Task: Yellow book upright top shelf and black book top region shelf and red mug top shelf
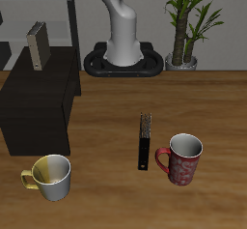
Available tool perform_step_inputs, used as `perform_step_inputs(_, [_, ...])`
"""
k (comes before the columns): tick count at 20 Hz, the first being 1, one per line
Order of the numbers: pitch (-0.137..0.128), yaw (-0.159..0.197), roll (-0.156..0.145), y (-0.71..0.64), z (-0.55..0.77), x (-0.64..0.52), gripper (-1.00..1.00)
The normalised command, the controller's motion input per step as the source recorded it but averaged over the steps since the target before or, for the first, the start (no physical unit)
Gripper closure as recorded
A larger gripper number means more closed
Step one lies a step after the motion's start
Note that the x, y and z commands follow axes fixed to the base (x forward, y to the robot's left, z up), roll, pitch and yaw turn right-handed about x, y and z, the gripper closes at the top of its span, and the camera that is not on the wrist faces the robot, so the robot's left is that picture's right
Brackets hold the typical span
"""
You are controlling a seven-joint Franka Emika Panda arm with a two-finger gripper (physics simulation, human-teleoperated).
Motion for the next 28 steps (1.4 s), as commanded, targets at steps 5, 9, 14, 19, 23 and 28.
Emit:
perform_step_inputs(5, [-0.056, 0.02, -0.023, 0.54, 0.08, 0.24, -1.0])
perform_step_inputs(9, [-0.054, 0.075, 0.026, 0.9, -0.14, 0.43, -1.0])
perform_step_inputs(14, [0.048, 0.011, 0.037, 0.74, -0.41, 0.74, -1.0])
perform_step_inputs(19, [0.029, -0.019, 0.023, 0.32, -0.32, 0.53, -1.0])
perform_step_inputs(23, [0.03, -0.017, 0.02, 0.51, -0.37, 0.58, -1.0])
perform_step_inputs(28, [-0.005, 0.029, 0.014, 0.42, -0.3, 0.3, -1.0])
